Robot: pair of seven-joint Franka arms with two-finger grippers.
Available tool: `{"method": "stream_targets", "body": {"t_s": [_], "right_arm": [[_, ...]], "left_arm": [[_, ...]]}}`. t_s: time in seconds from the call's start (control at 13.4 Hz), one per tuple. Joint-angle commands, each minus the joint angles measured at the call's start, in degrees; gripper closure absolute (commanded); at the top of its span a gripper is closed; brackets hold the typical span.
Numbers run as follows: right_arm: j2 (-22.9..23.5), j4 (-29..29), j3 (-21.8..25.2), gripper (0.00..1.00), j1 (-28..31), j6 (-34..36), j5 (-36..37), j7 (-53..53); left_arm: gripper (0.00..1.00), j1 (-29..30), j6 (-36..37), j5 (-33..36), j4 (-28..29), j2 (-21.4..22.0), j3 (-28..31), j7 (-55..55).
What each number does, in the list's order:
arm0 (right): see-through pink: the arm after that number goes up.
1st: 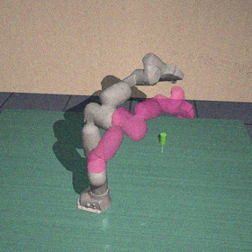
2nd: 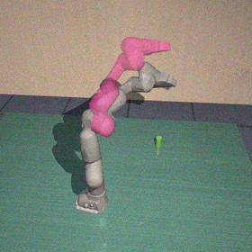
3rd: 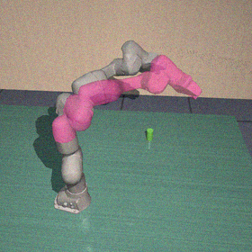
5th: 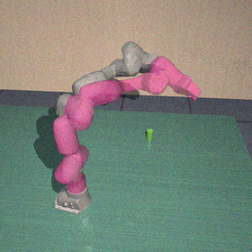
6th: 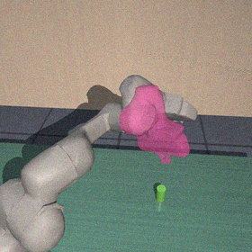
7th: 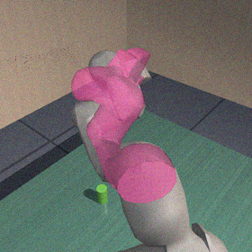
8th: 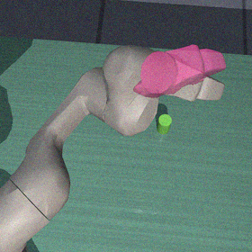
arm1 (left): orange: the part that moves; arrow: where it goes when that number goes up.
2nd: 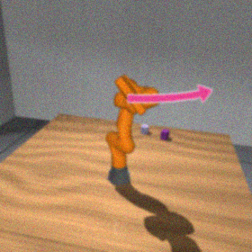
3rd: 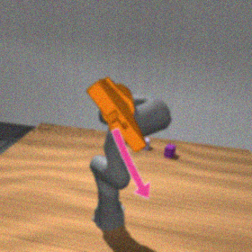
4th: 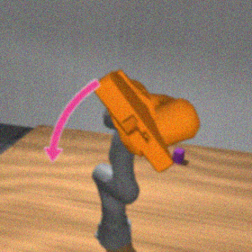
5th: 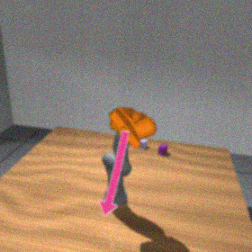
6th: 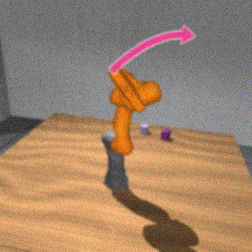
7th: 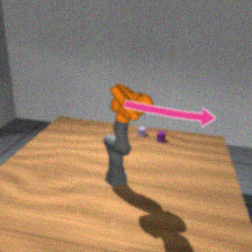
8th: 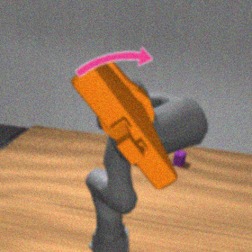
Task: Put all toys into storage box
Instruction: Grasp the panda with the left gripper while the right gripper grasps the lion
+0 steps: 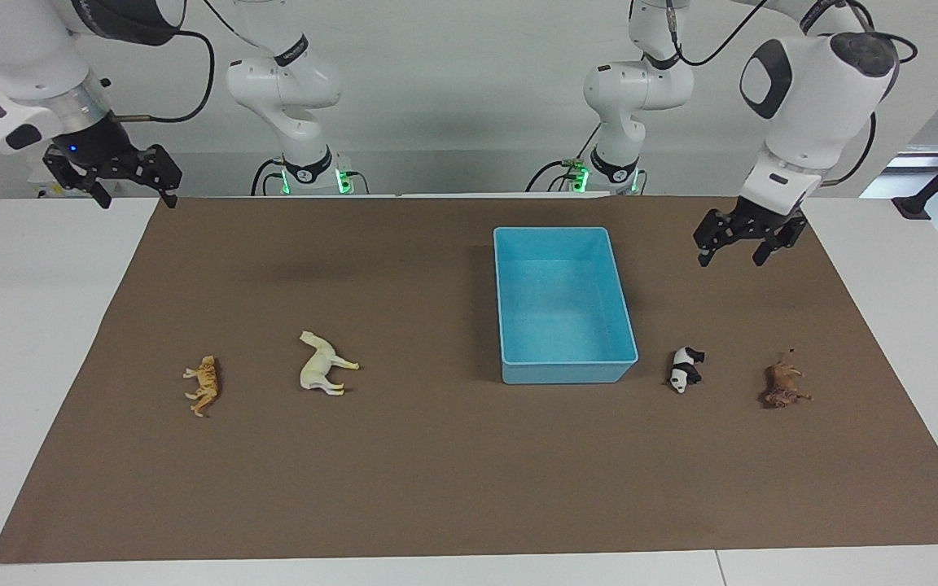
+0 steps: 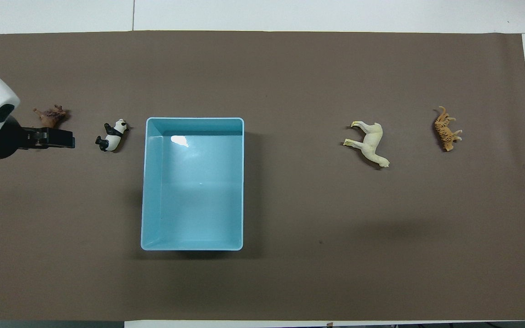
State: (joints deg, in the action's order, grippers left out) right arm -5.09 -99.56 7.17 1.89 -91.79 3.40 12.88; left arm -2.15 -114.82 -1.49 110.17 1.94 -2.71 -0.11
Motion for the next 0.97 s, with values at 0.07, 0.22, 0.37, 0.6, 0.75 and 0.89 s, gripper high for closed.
{"method": "stream_targets", "body": {"t_s": [0.07,0.22,0.37,0.6,0.75,0.89], "right_arm": [[3.58,-10.03,-0.57,0.00,1.89,-13.99,0.47,6.45],[9.20,-10.39,-0.57,0.00,2.24,-20.15,-0.05,8.90],[12.98,-10.83,-0.57,0.00,2.16,-26.47,-0.41,12.94],[17.73,-12.85,-0.66,0.00,1.89,-36.76,-0.41,16.03],[22.30,-12.33,-0.75,0.00,2.16,-40.81,-3.81,17.35],[24.69,-12.24,-0.75,0.00,1.46,-43.81,-6.47,18.50]], "left_arm": [[0.00,-0.31,-15.23,2.62,0.31,-12.29,0.60,-0.59],[0.00,1.09,-18.85,3.07,1.01,-15.37,0.77,-0.24],[0.00,0.40,-22.09,3.34,0.58,-19.67,0.86,0.11],[0.00,-0.30,-22.73,3.34,1.27,-21.01,0.77,1.51],[0.00,-0.66,-22.56,3.34,3.03,-20.40,0.77,1.87],[0.00,-0.66,-22.90,3.34,4.87,-19.96,0.77,1.87]]}}
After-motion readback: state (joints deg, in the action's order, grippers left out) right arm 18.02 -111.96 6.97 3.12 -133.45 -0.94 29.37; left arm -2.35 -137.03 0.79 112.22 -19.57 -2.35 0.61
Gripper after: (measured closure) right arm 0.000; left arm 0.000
